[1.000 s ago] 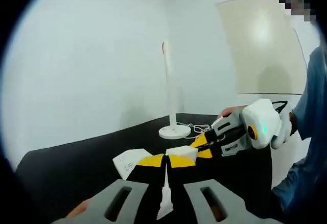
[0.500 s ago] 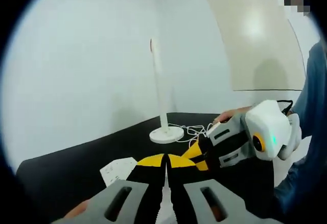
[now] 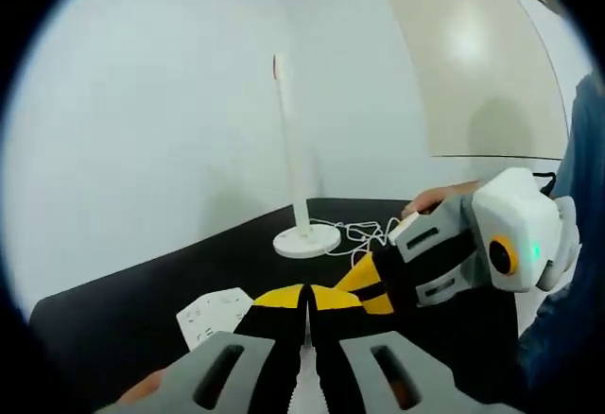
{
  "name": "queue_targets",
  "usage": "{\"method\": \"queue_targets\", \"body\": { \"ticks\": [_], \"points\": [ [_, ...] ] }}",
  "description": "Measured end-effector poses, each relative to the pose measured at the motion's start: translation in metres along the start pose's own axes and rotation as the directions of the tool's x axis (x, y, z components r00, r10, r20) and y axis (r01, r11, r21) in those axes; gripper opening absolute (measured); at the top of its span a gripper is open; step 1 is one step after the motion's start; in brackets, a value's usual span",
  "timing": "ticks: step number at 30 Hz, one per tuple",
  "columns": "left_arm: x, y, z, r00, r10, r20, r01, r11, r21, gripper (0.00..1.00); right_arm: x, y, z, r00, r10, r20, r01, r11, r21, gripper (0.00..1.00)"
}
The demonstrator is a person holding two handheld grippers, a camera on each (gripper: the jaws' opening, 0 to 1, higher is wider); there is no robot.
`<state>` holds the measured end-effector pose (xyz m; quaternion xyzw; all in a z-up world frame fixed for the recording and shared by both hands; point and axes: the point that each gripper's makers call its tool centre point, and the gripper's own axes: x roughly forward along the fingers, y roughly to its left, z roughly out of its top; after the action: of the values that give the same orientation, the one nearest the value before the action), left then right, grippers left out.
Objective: Insert the desk lamp plug into the socket, turn on the power strip switch, turn on the lamp switch, then turn off the lamp switch, turn off the power strip switch, and remove the plug from the socket.
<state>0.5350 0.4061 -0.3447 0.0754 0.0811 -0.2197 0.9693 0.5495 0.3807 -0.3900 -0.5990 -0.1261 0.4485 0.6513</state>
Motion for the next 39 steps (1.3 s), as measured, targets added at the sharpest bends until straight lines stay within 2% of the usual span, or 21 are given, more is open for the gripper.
{"method": "queue_targets", "body": {
  "ticks": [3,11,16,19,21,26,30,33,36,39],
  "points": [
    [0.001,0.002,-0.006,1.0,0.002,-0.015,-0.002,1.0,-0.006,0.0,0.0,0.001,0.0,1.0,-0.001,0.004,0.001,1.0,0.001,0.07],
    [0.005,0.002,-0.003,1.0,-0.015,-0.001,0.015,0.999,-0.034,0.0,-0.002,0.001,-0.001,1.0,-0.001,0.009,0.001,1.0,0.005,0.07],
    [0.006,0.0,-0.002,0.999,-0.032,0.032,0.033,0.999,-0.022,0.0,-0.002,0.003,-0.002,1.0,0.003,0.009,-0.003,1.0,0.013,0.07],
    [0.012,-0.005,-0.002,0.999,-0.04,0.01,0.04,0.998,0.038,0.0,-0.001,0.008,-0.007,1.0,0.011,0.006,-0.011,1.0,0.026,0.07],
    [0.017,-0.009,-0.001,0.999,-0.047,0.016,0.046,0.997,0.064,0.0,-0.002,0.009,-0.007,1.0,0.003,0.013,-0.003,1.0,0.03,0.07],
    [0.021,-0.01,-0.003,0.998,-0.059,-0.014,0.06,0.994,0.09,0.0,-0.003,0.007,-0.006,1.0,0.005,0.01,-0.005,0.999,0.04,0.07],
    [0.015,-0.008,-0.002,0.998,-0.061,0.021,0.059,0.996,0.069,0.0,-0.005,0.002,-0.002,1.0,-0.005,0.024,0.005,1.0,0.028,0.07],
    [0.008,-0.002,-0.001,0.996,-0.058,0.065,0.057,0.998,0.026,0.0,-0.006,-0.008,0.006,1.0,-0.001,0.019,0.0,1.0,0.03,0.07],
    [0.006,-0.004,0.0,0.995,-0.058,0.081,0.058,0.998,0.01,0.0,-0.005,-0.008,0.007,1.0,0.0,0.009,0.0,1.0,0.011,0.07],
    [0.008,-0.006,0.001,0.995,-0.059,0.084,0.058,0.998,0.021,0.0,-0.003,-0.004,0.004,1.0,-0.005,0.025,0.005,1.0,0.016,0.07]
  ]
}}
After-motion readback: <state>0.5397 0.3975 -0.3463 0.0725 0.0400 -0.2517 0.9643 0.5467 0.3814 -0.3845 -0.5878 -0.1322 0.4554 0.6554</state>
